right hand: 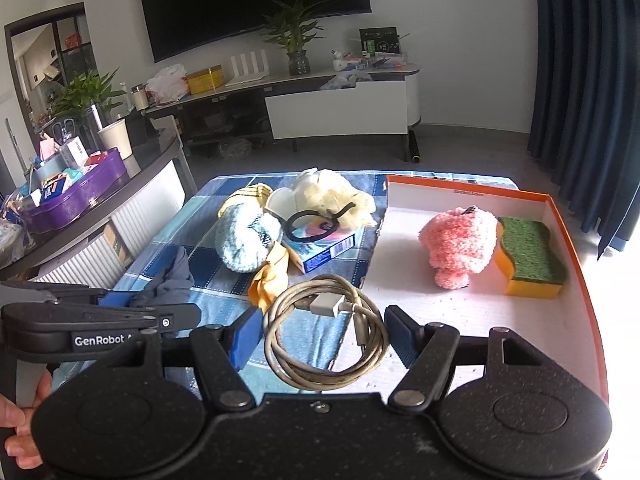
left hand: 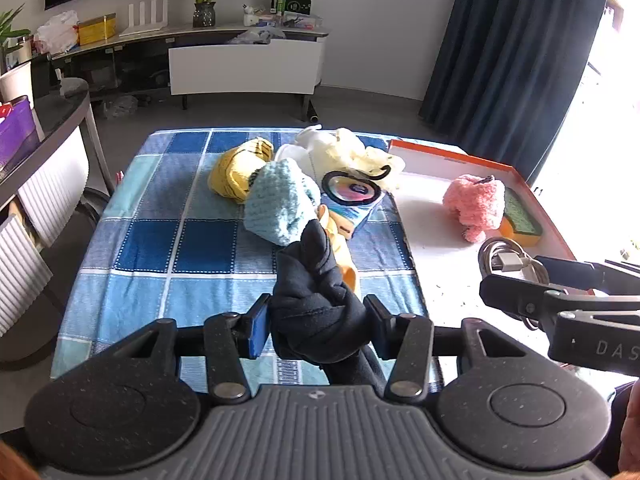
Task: Organize soft objects
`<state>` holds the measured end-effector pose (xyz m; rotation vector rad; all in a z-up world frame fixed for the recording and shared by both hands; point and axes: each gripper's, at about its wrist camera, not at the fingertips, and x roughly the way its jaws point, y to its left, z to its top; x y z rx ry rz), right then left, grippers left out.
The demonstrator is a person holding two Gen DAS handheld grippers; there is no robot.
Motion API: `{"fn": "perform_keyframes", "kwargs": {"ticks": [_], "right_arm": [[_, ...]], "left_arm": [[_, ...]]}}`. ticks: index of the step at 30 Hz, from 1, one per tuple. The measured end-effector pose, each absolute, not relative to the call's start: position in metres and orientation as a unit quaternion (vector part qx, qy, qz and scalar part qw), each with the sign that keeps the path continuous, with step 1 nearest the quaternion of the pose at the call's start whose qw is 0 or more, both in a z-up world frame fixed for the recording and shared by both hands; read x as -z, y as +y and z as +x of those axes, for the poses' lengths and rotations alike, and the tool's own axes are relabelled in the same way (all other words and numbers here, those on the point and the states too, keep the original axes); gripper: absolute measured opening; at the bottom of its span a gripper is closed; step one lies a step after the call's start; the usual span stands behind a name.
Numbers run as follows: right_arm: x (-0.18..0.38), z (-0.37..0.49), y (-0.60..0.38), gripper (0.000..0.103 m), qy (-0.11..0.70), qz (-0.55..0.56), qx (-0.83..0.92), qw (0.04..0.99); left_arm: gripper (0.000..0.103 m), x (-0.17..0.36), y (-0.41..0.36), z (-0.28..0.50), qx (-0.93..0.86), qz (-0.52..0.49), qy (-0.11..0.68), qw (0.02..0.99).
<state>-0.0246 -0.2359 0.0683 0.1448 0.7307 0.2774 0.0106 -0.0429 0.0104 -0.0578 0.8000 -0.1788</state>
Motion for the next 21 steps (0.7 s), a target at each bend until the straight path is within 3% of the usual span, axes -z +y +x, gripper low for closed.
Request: {"fn": "perform_keyframes", "kwargs": {"ticks": [21], "right_arm": [[-0.069, -0.028, -0.255, 0.081, 0.352, 0.080, -0.114, 0.926]], "left_arm": [[0.050, -0.014, -0.065, 0.012, 0.106, -0.019, 0.389, 0.915]]}}
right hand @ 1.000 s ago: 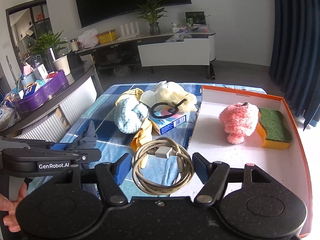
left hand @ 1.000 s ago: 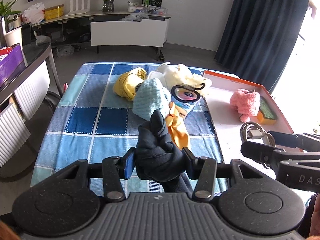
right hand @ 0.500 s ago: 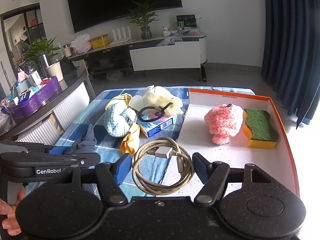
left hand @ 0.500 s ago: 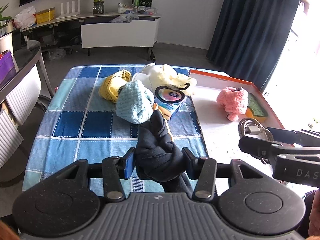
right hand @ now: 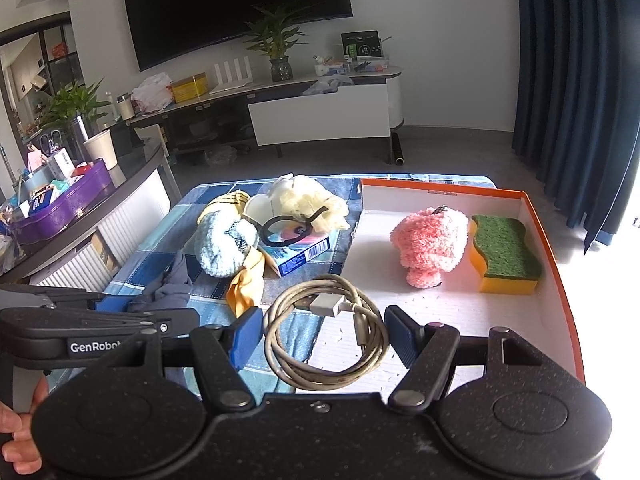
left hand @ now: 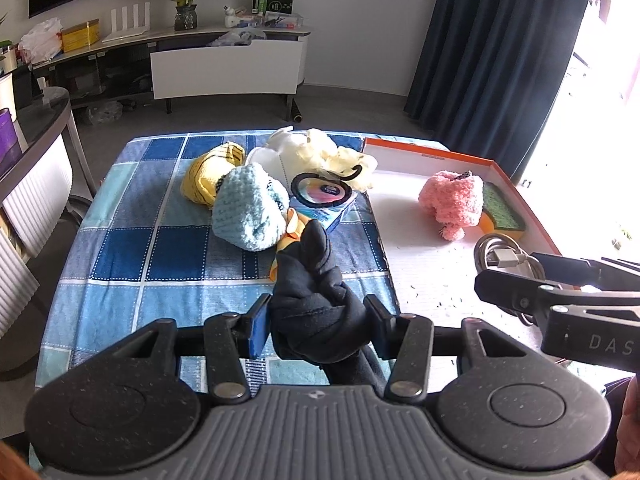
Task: Organize soft objects
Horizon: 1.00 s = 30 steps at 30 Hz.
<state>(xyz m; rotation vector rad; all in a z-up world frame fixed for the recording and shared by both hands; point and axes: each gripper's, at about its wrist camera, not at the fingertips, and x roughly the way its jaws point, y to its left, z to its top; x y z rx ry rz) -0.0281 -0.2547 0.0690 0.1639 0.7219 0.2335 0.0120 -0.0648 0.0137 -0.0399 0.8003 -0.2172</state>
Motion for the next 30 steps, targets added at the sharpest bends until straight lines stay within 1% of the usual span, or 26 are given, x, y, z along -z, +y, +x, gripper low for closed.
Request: {"fn": "perform_keyframes", "kwargs": {"ticks": [30], "right_arm": [[-0.067, -0.030, -0.278, 0.081, 0.353, 0.094, -0.086, 0.927]], "left_arm": [[0.050, -0.012, -0.091, 0.021, 0.128, -0.013, 0.391, 0.911]]}}
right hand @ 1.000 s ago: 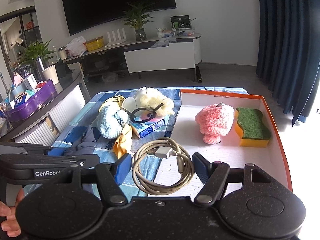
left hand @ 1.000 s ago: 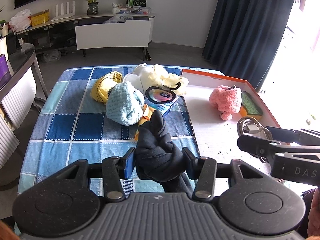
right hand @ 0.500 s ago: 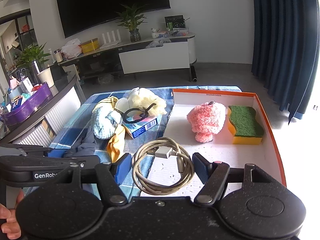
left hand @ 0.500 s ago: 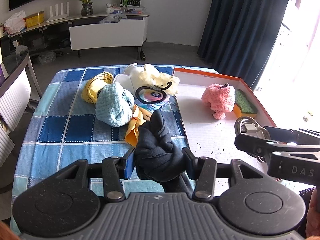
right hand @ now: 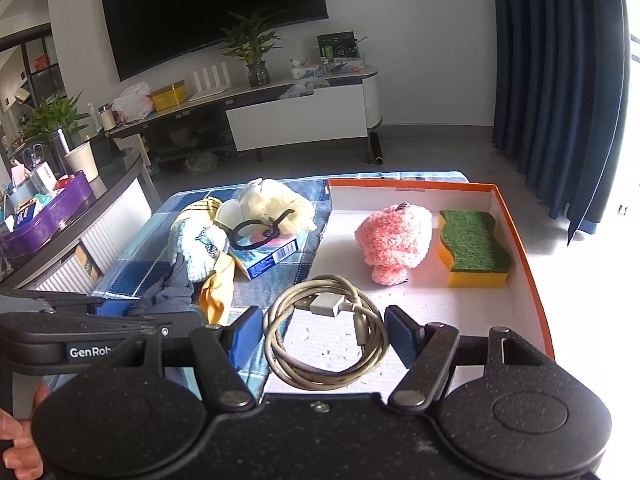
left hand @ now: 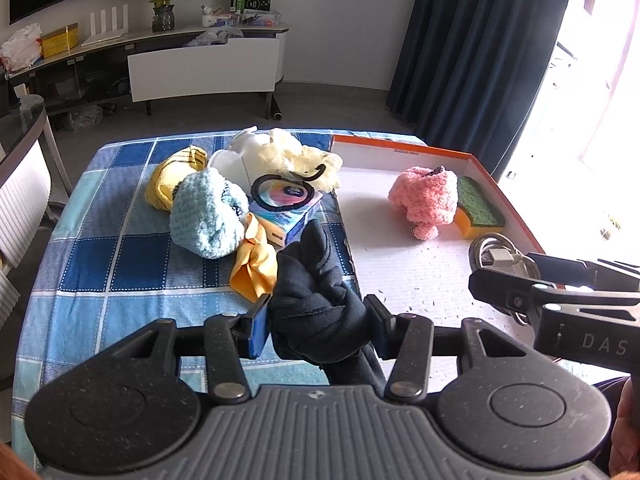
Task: Organize soft objects
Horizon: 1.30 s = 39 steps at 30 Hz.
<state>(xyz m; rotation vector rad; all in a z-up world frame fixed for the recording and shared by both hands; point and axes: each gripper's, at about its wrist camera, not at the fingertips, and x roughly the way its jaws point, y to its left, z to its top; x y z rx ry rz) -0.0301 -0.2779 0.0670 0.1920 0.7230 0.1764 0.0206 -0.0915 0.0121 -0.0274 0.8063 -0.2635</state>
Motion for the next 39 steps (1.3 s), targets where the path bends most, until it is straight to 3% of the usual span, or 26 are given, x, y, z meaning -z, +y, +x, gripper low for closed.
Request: {"fn": "perform_keyframes", "kwargs": {"ticks": [39], "right_arm": [[-0.059, -0.030, -0.311, 0.081, 0.356, 0.114, -0.051, 0.926]], "left_arm": [[0.050, -0.009, -0.134, 0.029, 0.162, 0.010, 0.396, 0.904]]}}
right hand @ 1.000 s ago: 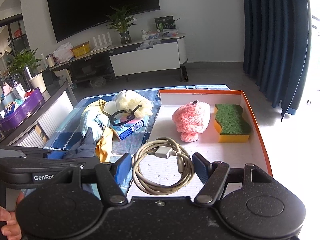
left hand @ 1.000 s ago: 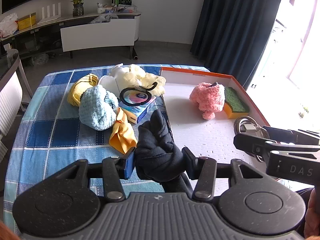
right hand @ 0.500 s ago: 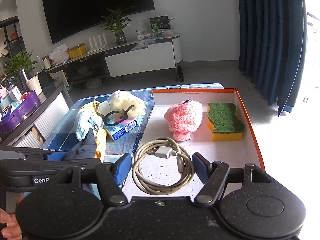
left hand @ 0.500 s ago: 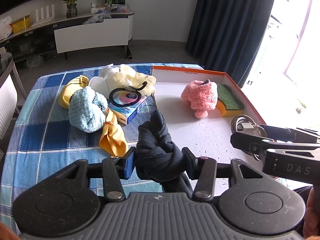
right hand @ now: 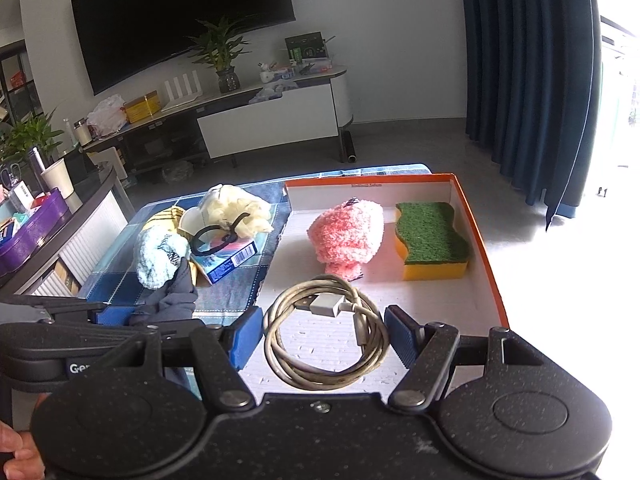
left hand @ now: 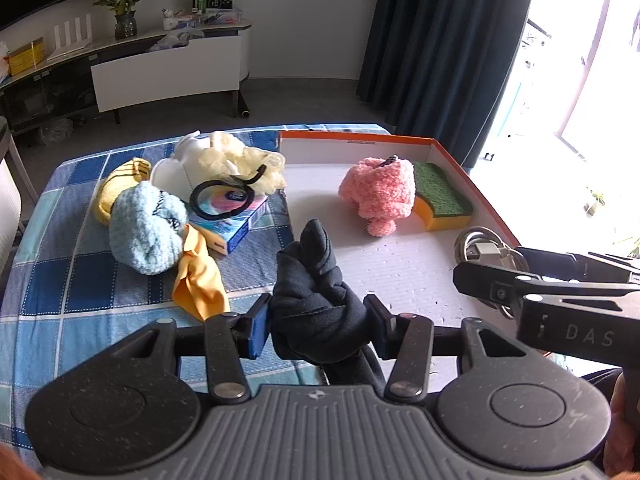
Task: Organize soft objects
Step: 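Carry the navy cloth and white cable over the white box with both tools, then open the right tool to drop the white cable while the left tool releases the navy cloth into the box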
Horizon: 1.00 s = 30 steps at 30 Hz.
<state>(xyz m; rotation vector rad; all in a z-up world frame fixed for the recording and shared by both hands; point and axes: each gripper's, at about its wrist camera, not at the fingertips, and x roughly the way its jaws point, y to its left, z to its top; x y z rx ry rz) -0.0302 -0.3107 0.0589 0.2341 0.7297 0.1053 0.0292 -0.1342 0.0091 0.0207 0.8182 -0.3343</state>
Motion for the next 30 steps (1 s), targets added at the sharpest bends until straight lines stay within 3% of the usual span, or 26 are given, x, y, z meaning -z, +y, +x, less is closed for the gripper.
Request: {"fn": "perform_keyframes", "kwargs": {"ticks": [25, 30], "right_arm": [[-0.051, -0.025, -0.331, 0.081, 0.360, 0.122, -0.029, 0.925], [-0.045, -0.022, -0.339, 0.070, 0.366, 0.123, -0.020, 0.922]], "left_arm": [[0.050, -0.002, -0.162, 0.036, 0.185, 0.023, 0.403, 0.896], [0.050, -0.001, -0.171, 0.038, 0.194, 0.027, 0.403, 0.894]]}}
